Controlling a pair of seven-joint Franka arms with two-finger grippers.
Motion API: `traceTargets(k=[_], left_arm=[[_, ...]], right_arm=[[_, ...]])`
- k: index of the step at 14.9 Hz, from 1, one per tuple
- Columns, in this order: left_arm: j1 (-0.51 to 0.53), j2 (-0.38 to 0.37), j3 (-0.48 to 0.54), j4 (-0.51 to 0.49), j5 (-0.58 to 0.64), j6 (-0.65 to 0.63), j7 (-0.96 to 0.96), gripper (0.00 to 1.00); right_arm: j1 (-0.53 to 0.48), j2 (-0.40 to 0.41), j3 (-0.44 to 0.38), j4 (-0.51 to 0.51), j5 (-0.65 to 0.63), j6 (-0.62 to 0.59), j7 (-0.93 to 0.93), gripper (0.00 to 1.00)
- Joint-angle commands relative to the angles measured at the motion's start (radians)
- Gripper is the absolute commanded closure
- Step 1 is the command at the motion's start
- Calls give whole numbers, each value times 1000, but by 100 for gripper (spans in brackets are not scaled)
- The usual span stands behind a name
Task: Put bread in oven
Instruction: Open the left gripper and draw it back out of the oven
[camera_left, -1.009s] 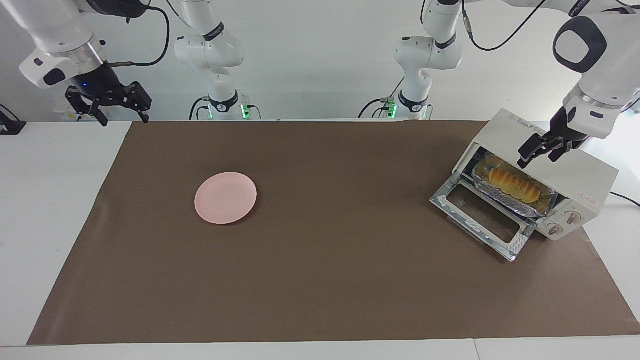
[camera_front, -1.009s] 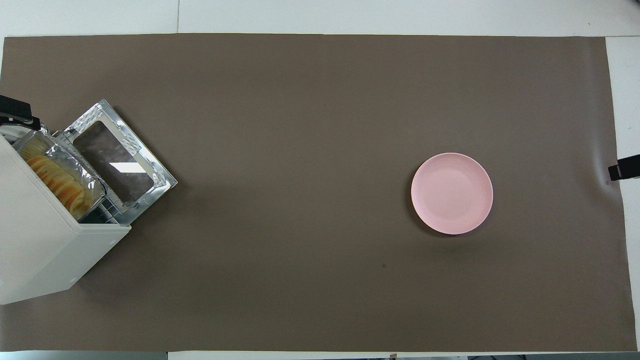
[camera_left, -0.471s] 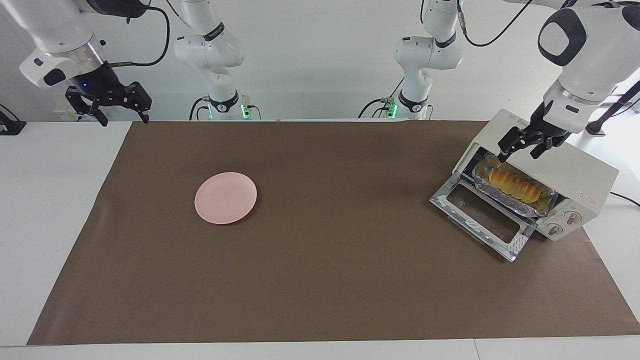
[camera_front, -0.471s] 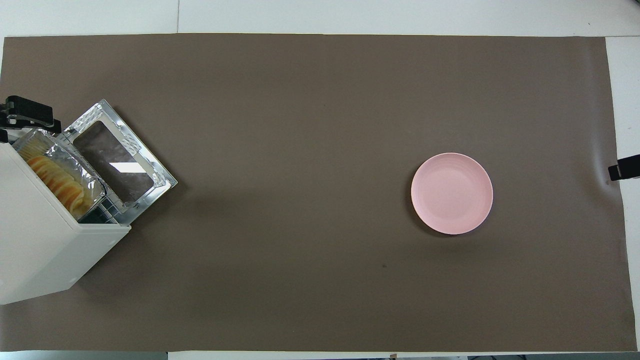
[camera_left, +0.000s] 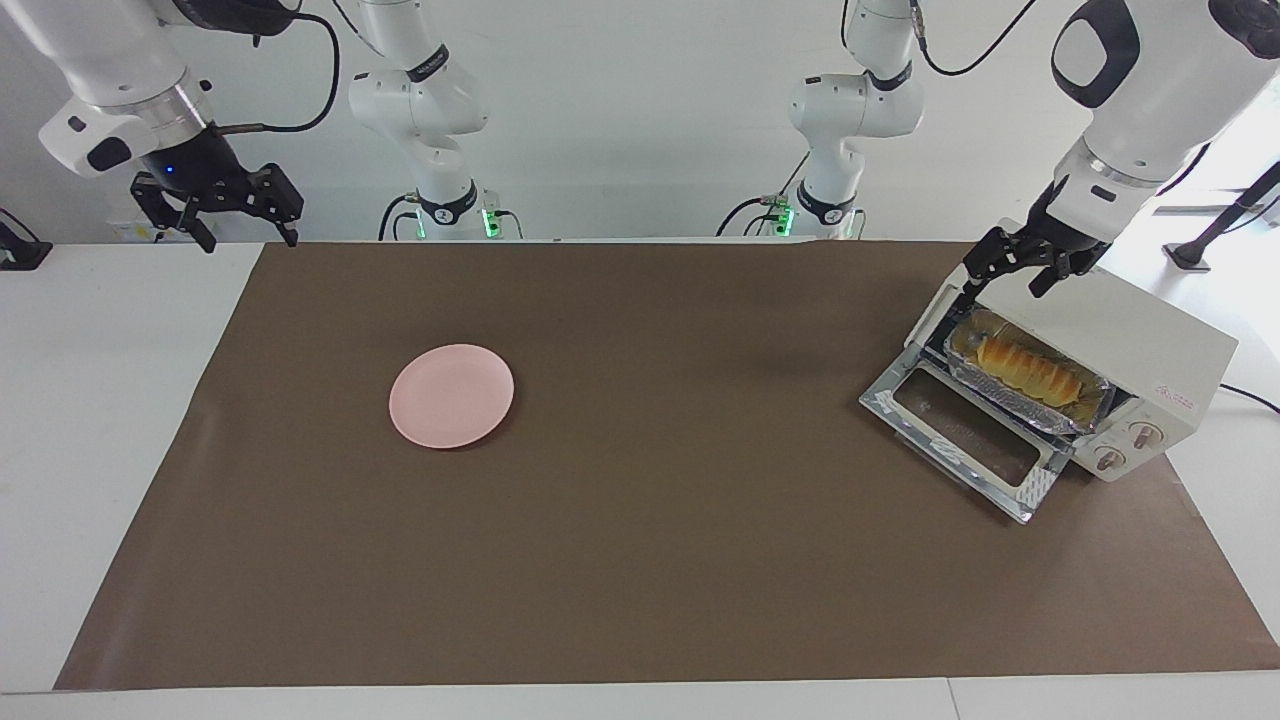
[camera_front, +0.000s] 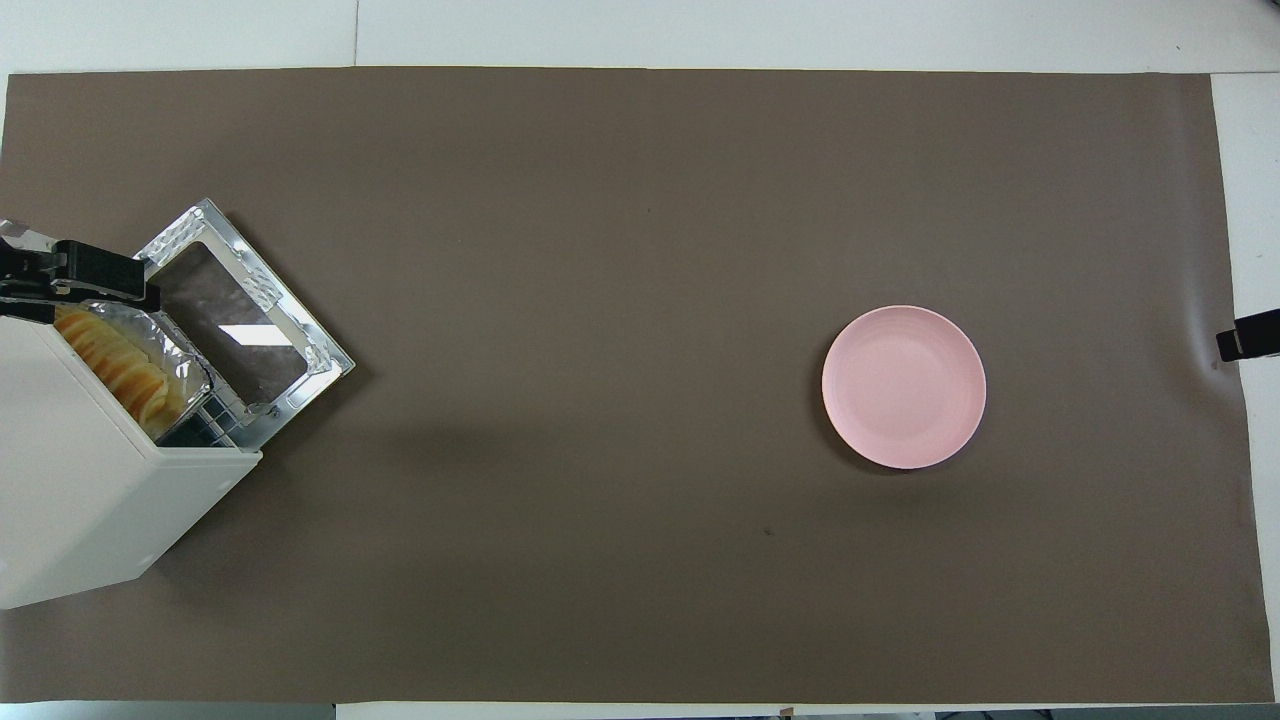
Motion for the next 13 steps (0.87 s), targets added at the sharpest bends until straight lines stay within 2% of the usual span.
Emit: traceTargets(k=[1,13], left_arm=[[56,-33,-68,-40,19,-10,17,0],[30,-33,-71,-49,78,-35,-22,0]], right_arm=[[-3,-25,4,-27,-11,-4,-9,0],[-3,-25,4,-27,-11,-4,-9,0]])
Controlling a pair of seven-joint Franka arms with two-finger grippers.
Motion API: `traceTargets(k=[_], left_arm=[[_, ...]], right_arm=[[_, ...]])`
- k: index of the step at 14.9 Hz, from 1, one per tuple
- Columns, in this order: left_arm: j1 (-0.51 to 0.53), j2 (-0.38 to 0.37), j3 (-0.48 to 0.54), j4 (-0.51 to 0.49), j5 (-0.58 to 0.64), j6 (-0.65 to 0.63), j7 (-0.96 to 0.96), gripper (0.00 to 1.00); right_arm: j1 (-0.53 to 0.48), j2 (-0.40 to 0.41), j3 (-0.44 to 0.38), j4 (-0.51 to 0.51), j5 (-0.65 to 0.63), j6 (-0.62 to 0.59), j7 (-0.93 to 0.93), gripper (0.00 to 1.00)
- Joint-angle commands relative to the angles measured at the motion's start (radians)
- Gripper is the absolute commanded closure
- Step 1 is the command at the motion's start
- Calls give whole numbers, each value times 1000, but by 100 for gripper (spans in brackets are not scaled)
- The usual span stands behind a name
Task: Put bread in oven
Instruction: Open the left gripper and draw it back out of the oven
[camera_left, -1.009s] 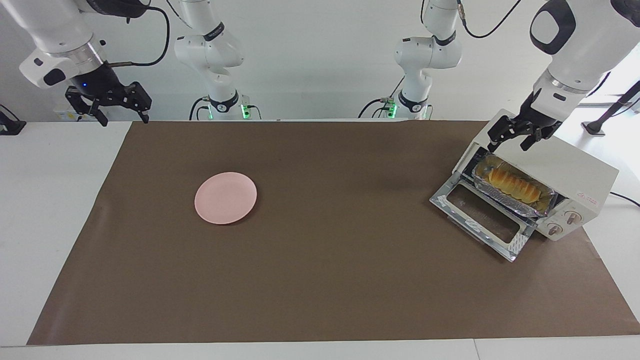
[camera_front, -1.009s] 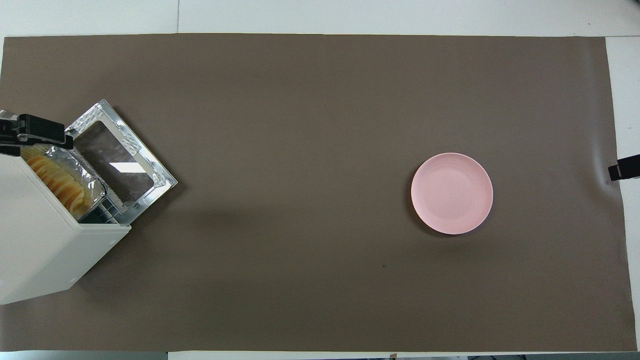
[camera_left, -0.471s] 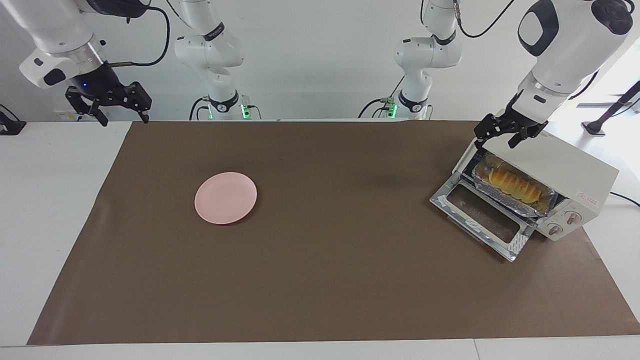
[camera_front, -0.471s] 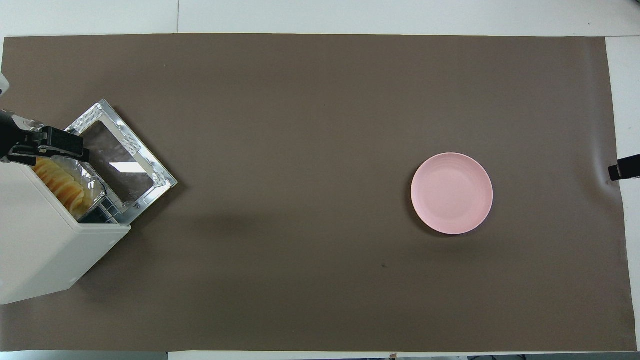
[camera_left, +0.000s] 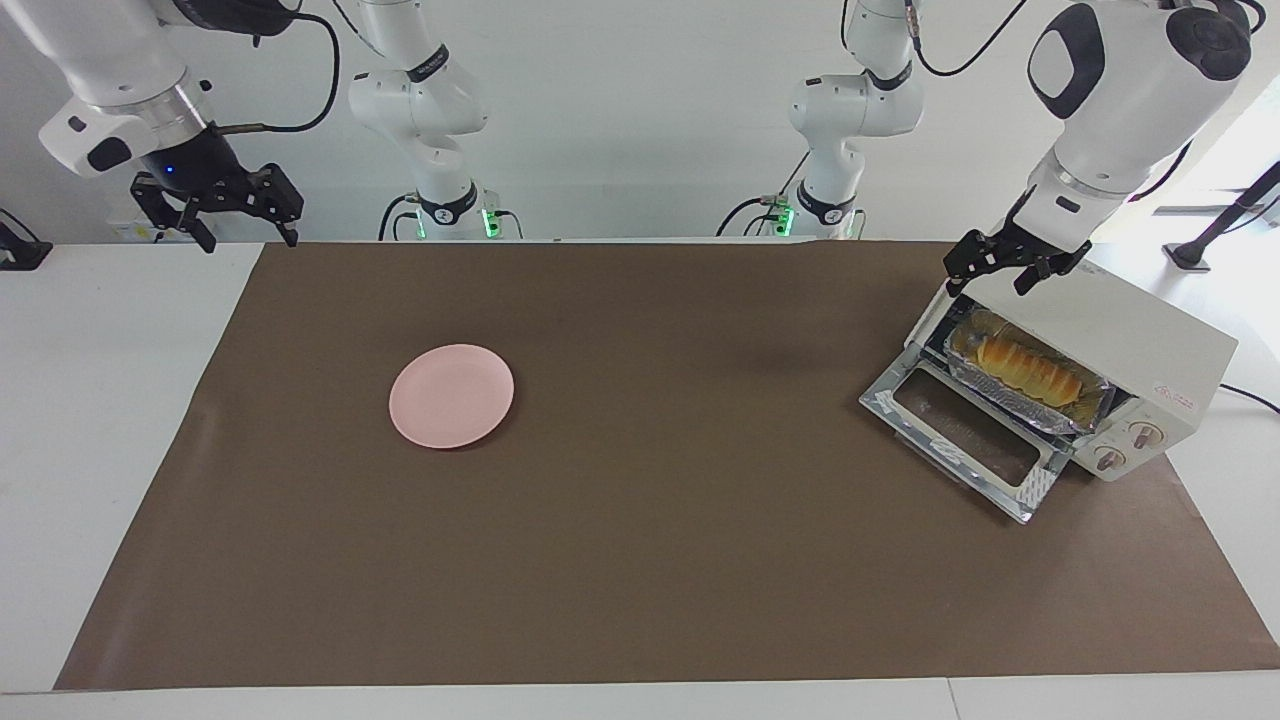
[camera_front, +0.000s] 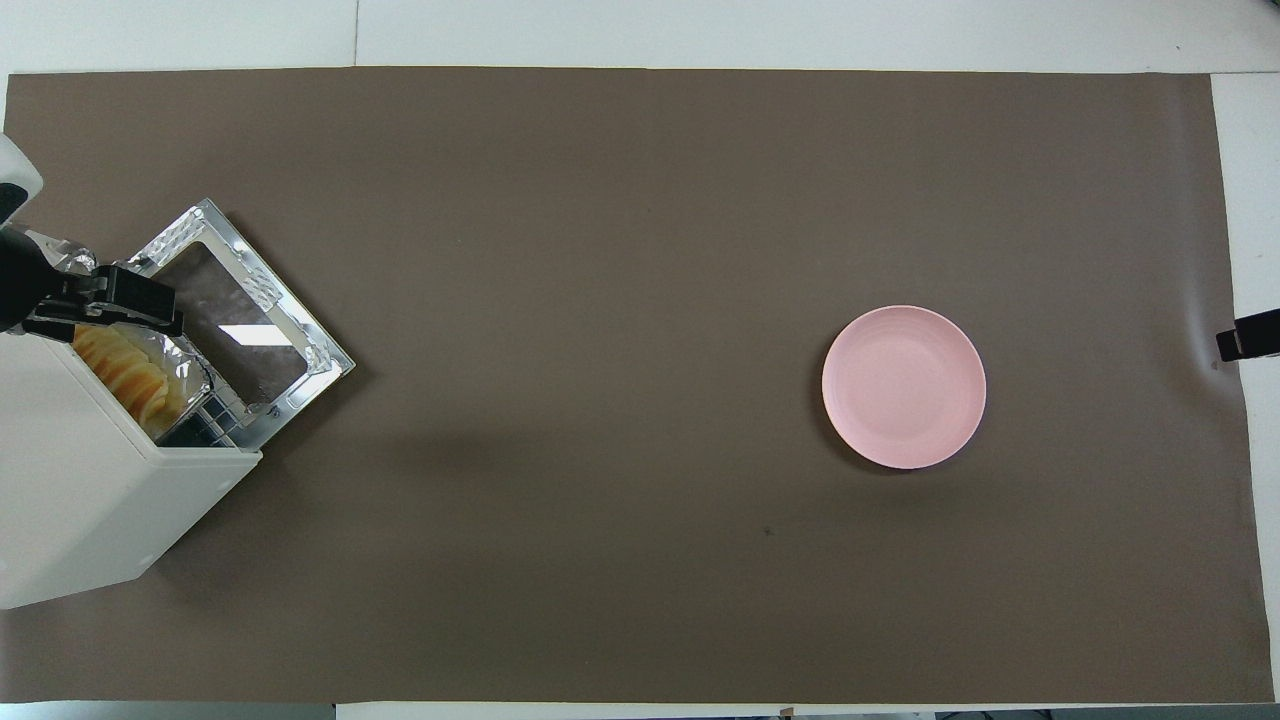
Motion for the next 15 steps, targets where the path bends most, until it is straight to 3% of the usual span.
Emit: traceTargets(k=[1,15], left_arm=[[0,-29,-6,-28,22,-12,-18,0],[4,-19,-25,24,41,-10,-22,0]], right_arm=[[-3,-25,4,-27,-11,-4,-9,0],[-3,-25,5,-27,-11,-4,-9,0]])
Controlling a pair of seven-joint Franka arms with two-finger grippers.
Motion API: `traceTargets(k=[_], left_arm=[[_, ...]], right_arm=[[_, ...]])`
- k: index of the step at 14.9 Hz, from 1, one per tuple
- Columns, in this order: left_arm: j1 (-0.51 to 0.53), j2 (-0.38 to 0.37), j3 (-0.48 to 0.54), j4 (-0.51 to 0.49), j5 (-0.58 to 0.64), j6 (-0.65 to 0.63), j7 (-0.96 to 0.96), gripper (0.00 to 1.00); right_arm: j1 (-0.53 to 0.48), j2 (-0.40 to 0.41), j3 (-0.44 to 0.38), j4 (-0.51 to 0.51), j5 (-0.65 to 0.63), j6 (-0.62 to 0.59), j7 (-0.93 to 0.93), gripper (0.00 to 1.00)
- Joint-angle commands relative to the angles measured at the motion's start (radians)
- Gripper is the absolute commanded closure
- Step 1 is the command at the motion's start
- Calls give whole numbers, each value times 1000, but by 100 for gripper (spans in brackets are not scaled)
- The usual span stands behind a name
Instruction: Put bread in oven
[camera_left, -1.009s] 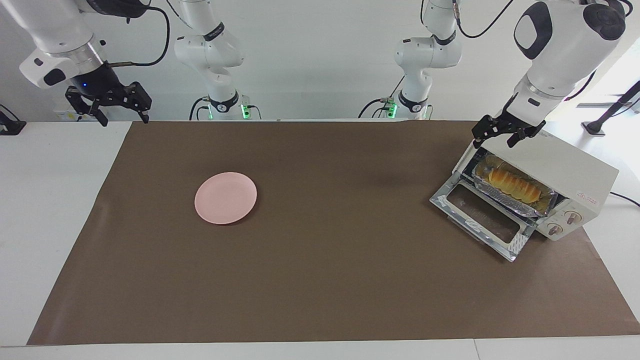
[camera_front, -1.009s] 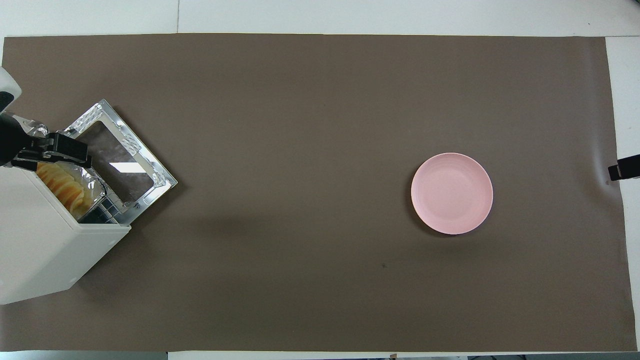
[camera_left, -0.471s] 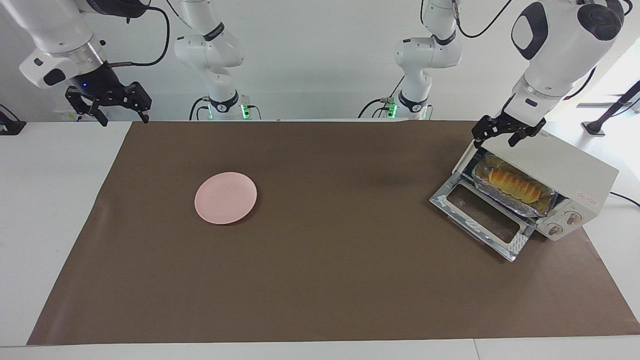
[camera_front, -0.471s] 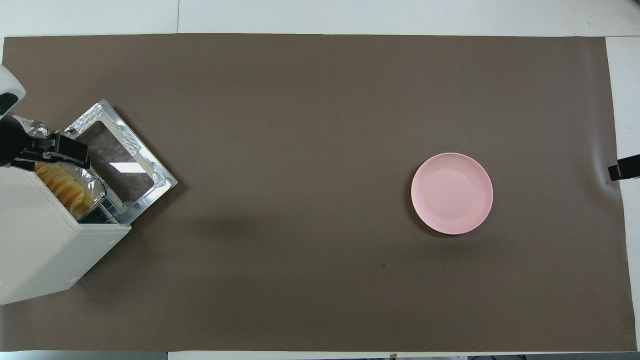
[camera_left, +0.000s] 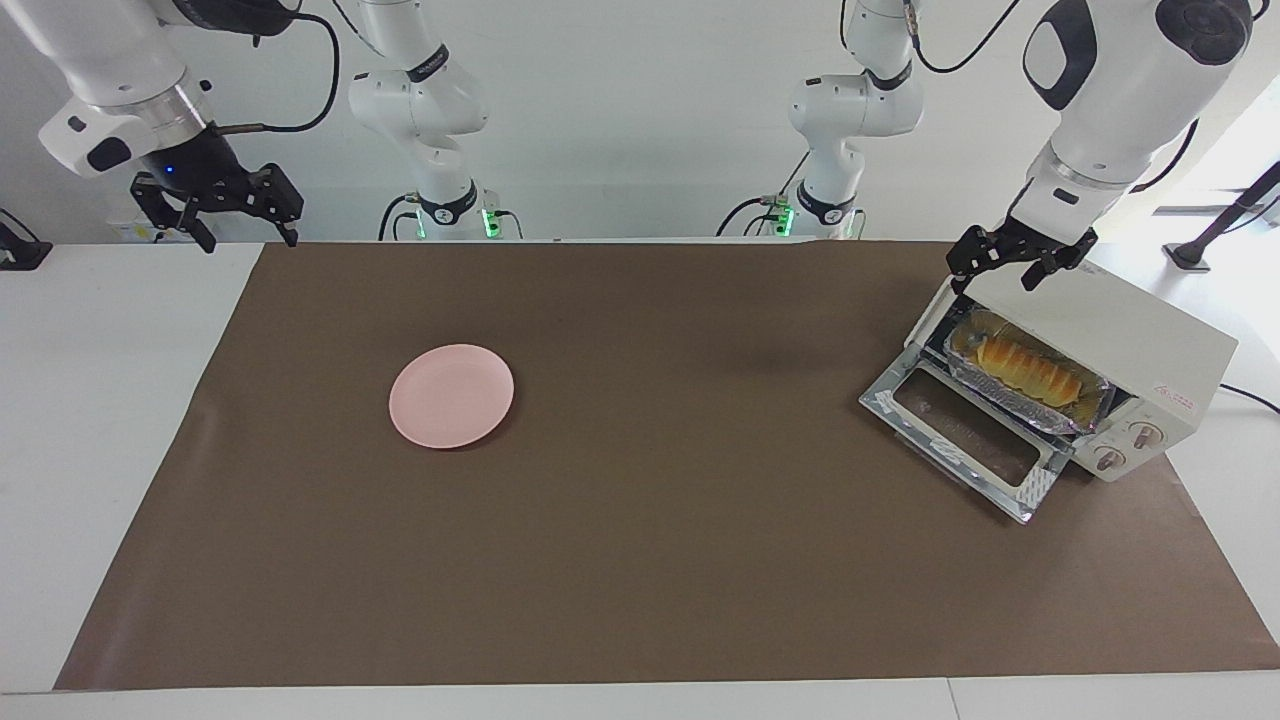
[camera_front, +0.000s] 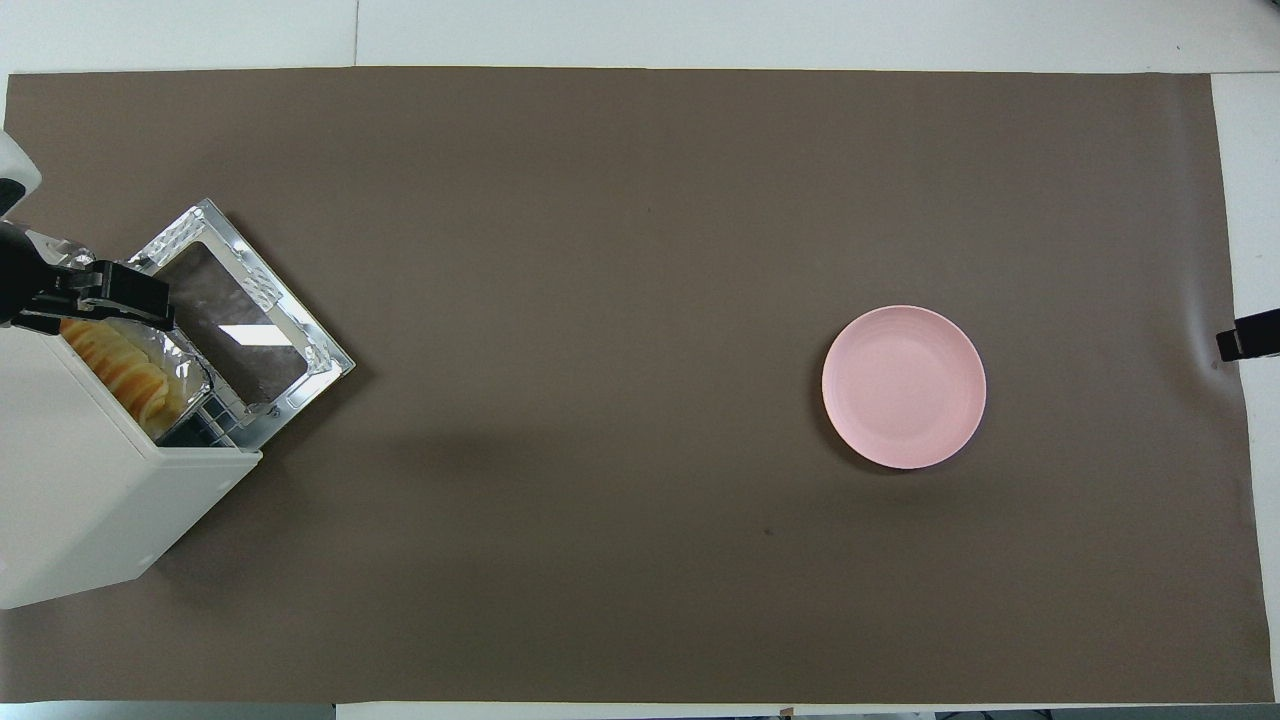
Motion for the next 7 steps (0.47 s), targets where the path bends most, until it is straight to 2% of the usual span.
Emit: traceTargets(k=[1,7], left_arm=[[7,-16,-6,9,-6,-16,-15,0],[11,-28,-8,14,-30,-71,-21,0]], right_arm=[[-3,-25,4,-27,-11,-4,-9,0],[-3,-25,4,-27,-11,-4,-9,0]])
